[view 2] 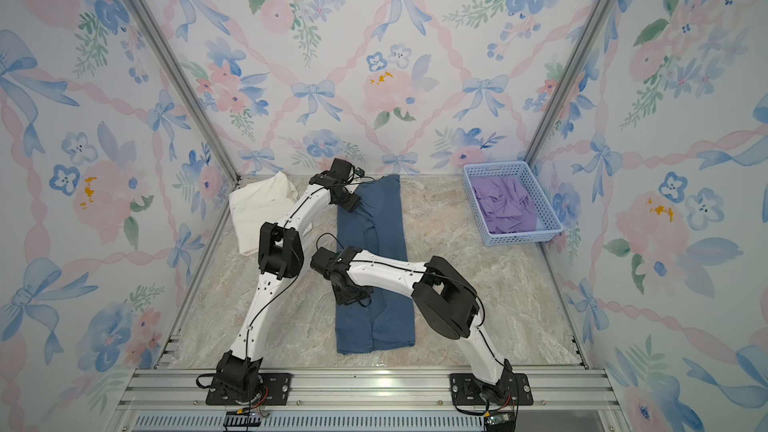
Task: Fold and stack t-shirts
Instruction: Adjust the T-shirt at the center of the board.
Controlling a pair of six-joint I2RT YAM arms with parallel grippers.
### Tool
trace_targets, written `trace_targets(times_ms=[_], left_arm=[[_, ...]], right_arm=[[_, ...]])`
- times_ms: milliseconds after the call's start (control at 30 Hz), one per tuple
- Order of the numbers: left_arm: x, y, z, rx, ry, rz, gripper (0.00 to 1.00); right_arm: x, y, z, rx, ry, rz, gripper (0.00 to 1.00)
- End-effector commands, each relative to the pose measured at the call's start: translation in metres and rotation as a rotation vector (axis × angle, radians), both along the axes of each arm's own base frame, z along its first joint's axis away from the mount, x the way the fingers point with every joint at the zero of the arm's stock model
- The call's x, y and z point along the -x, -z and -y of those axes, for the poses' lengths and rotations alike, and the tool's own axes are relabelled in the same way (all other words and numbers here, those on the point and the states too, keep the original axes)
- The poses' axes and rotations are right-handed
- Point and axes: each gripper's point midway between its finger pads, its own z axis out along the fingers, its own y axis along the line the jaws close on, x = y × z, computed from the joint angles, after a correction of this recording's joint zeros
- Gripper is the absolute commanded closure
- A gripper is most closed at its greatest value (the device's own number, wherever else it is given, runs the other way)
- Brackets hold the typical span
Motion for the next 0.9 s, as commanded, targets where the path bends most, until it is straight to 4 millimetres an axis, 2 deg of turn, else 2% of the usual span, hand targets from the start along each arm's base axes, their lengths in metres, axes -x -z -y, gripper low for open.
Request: trace_targets(times_ms=[0,100,167,267,367,433,533,633,867], left_arm=[[0.023,-0.091,-0.006,0.121,-0.008,0.054,0.33],[0.067,-0.100,-0.007,0.155,0.023,-0.019,0.32],[0.104,-0.094,-0.005,0.171,0.055,-0.090,0.33],[0.164,-0.071,0.004,0.112,0.128,-0.184,0.33],[0.216,-0.045,0.009,0.021,0.201,-0.258,0.33],[0.241,-0.033,0.018,0.002,0.246,-0.299,0.33],[0.267,-0.020,0.034,-0.006,0.302,-0.349,0.33],[0.281,-0.015,0.047,-0.015,0.343,-0.369,0.33],[0.312,-0.038,0.078,0.069,0.422,-0.398,0.33]], right_arm=[[-0.010,-0.045,0.026,0.001,0.011,0.111,0.67],[-0.014,-0.053,0.052,0.014,0.042,0.130,0.66],[-0.019,-0.044,0.074,0.037,0.083,0.108,0.67],[-0.025,-0.025,0.100,0.071,0.102,0.054,0.72],[-0.029,-0.011,0.113,0.082,0.124,0.018,0.77],[-0.031,-0.003,0.118,0.073,0.148,-0.008,0.79],[-0.034,0.006,0.123,0.056,0.187,-0.033,0.80],[-0.034,0.015,0.129,0.048,0.219,-0.056,0.80],[-0.034,0.036,0.152,-0.019,0.327,-0.134,0.79]])
